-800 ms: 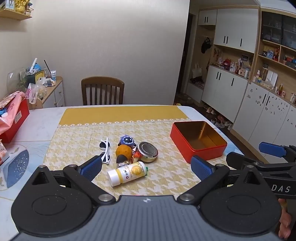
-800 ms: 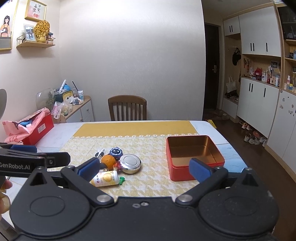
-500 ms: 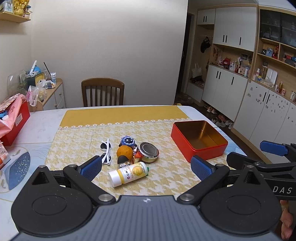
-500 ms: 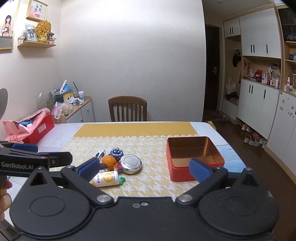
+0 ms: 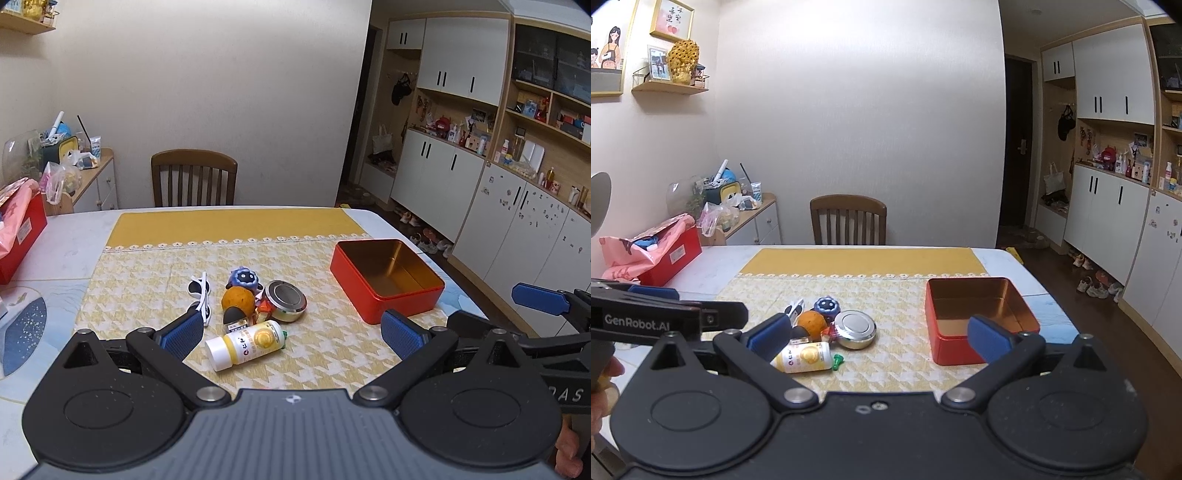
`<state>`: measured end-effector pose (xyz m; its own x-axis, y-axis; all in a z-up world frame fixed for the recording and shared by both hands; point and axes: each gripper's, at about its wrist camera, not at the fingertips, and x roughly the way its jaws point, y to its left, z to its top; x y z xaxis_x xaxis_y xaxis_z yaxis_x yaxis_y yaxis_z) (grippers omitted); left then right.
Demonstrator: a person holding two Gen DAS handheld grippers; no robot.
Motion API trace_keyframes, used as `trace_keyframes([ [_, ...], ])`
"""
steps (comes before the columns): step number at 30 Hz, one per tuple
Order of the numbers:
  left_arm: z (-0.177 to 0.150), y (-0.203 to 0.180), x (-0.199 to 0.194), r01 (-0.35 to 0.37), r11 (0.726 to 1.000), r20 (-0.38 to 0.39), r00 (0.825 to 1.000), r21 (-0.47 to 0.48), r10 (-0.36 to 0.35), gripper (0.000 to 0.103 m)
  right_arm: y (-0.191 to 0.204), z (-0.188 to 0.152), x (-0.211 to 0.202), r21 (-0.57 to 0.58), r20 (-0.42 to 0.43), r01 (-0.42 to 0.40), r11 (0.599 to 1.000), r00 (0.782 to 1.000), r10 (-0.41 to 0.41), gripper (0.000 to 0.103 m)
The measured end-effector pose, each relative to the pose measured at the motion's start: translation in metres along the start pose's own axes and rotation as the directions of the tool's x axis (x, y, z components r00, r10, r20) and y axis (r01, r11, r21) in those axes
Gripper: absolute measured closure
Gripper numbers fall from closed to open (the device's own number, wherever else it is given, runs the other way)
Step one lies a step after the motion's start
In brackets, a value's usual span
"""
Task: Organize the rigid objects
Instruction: 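Move both tools toward the cluster of objects on the runner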
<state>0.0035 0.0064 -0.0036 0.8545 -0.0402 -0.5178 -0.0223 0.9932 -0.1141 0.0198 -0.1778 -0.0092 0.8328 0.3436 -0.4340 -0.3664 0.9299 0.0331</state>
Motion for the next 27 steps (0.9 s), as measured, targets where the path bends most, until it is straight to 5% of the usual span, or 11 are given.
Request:
trace_keyframes([
  [6,0.001,0.009,0.006,0.01,1.0,0.039,0.999,0.009,-0.01,0.0,0.007,-0.002,0.004,-0.003,-0.007,-0.011,1.0,1.0,0.011,0.002],
  [13,-0.006,0.038,0.026,0.014,0.998,-0.012,1.0,-0.064,-0.015,0.0,0.014,-0.003,0.018,0.002,-0.039,-0.01,1.0,0.999,0.01,0.003],
  [27,-0.003,0.057,0.047,0.026,0.999,-0.05,0.998,-0.031,-0.027,0.0,0.027,-0.001,0.042,0.013,-0.08,0.014,1.0,0.997,-0.013,0.003],
])
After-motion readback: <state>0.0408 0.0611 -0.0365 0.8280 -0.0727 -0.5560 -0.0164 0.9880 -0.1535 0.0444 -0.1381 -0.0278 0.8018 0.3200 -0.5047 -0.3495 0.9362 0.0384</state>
